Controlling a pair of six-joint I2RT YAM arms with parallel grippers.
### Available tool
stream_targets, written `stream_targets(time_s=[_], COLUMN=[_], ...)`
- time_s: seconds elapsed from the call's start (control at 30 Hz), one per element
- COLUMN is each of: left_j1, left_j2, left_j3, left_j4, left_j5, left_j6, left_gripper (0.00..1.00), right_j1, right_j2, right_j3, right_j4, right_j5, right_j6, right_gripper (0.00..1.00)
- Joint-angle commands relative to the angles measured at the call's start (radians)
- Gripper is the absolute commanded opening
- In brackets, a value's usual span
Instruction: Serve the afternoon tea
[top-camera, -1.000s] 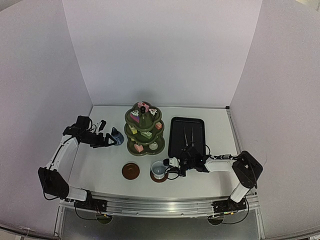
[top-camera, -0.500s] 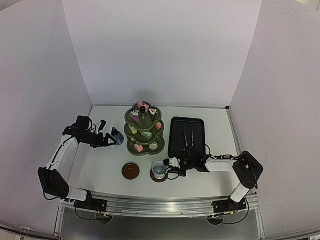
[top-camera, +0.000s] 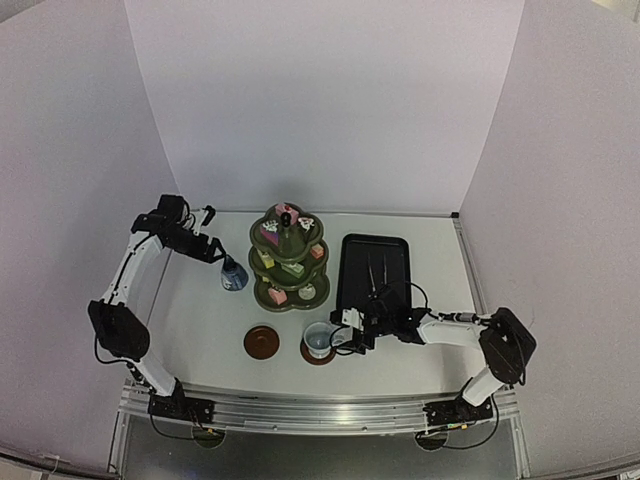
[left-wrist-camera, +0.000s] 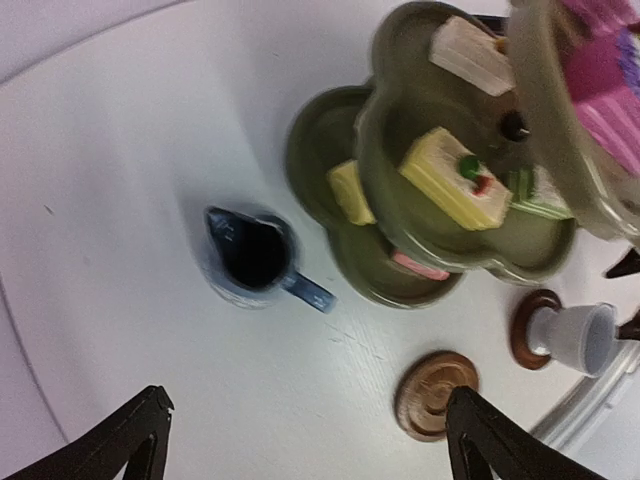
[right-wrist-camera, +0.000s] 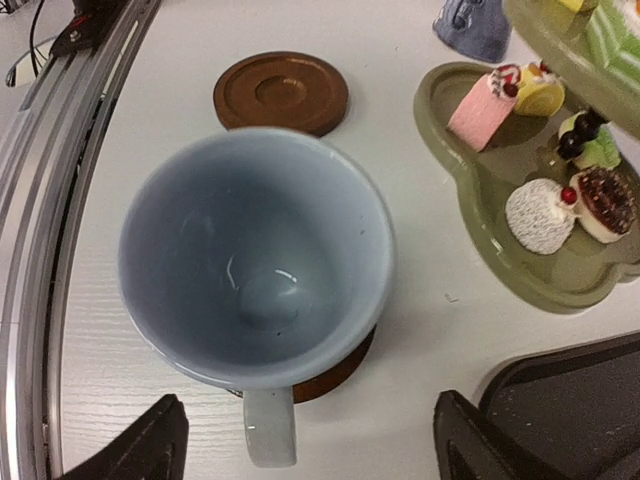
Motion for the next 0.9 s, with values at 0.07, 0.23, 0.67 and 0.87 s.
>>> stream_targets(time_s=[0.07, 0.23, 0.67, 0.87], left_j1=[0.005, -0.001, -0.032, -0.049], left_j2=[0.211, 0.401, 0.645, 0.659], left_j3=[0.207, 0.413, 0.592, 0.496], left_j4=[-0.046, -0.095, -0.182, -0.124], left_j5=[-0.326, -0.269, -0.187, -0.265], left_j6=[0.423, 0.527, 0.628, 0.643], left_gripper=[0.9, 0.9, 0.85, 0.77], right_j1=[-0.004, -0.004, -0.004, -0.002], right_j2=[-0.13, -0.2, -0.364, -0.359], right_j3=[0.066, 0.067, 0.049, 0.065], right_j4=[-0.085, -0.13, -0.155, -0.164], right_j5=[0.087, 0.141, 0.193, 0.191], right_j6=[0.105, 0.217, 0.361, 0.355], right_gripper=[0.91, 0.91, 0.91, 0.9])
